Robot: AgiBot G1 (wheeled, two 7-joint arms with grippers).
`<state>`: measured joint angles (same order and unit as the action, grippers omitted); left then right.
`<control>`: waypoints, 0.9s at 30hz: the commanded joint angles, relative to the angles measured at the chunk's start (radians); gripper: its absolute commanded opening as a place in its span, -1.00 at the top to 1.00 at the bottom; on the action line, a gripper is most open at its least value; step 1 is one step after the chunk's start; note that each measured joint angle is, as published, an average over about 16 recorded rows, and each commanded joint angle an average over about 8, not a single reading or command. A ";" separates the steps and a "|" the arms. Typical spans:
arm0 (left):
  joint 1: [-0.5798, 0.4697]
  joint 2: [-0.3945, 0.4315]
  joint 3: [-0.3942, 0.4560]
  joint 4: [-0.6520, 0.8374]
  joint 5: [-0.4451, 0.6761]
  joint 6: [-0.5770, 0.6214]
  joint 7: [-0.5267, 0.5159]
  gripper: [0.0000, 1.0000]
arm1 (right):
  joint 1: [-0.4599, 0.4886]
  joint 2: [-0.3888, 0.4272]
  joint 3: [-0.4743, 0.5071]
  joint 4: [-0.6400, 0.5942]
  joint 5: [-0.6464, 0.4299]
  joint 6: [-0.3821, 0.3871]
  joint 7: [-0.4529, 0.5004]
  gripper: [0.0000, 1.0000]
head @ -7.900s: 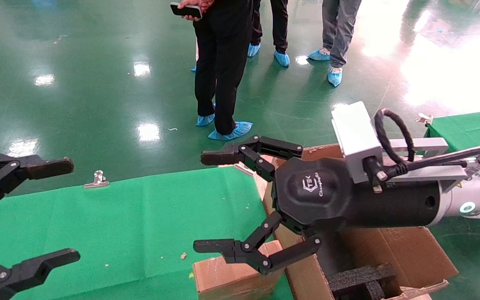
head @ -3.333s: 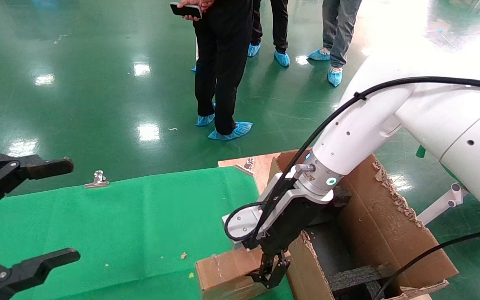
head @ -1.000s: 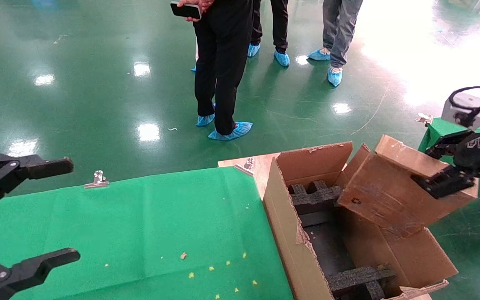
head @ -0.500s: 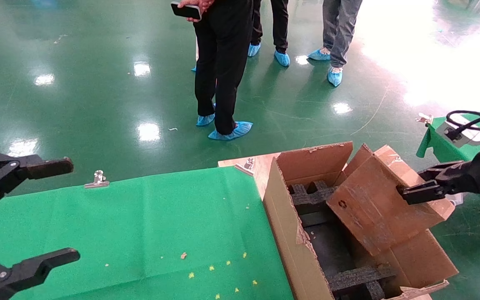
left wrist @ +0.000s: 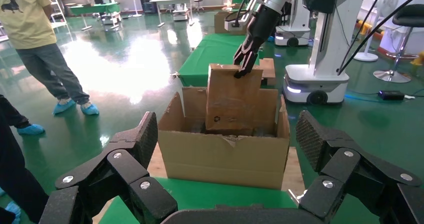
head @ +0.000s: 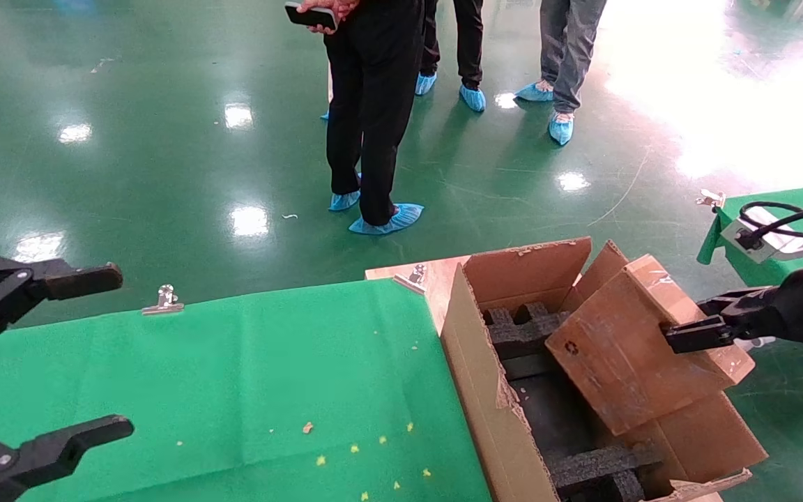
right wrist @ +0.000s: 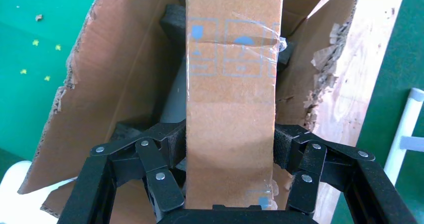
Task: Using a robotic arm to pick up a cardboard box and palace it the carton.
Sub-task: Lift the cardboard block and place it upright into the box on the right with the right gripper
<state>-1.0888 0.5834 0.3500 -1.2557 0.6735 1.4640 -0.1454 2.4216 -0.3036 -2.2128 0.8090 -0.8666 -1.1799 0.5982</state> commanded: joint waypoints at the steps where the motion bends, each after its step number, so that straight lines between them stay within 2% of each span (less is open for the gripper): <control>1: 0.000 0.000 0.000 0.000 0.000 0.000 0.000 -1.00 | 0.003 0.003 -0.002 0.013 -0.004 0.007 0.006 1.00; 9: 0.000 0.000 0.000 0.000 0.000 0.000 0.000 -1.00 | -0.012 -0.008 -0.007 -0.002 0.000 0.009 0.025 1.00; 18: 0.000 0.000 0.000 0.000 0.000 0.000 0.000 -1.00 | -0.071 -0.070 -0.050 0.000 -0.029 0.097 0.201 1.00; 27: 0.000 0.000 0.000 0.000 0.000 0.000 0.000 -1.00 | -0.084 -0.098 -0.084 0.046 -0.089 0.199 0.336 1.00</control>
<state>-1.0888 0.5833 0.3501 -1.2554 0.6734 1.4640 -0.1453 2.3386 -0.4000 -2.2970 0.8603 -0.9556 -0.9824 0.9353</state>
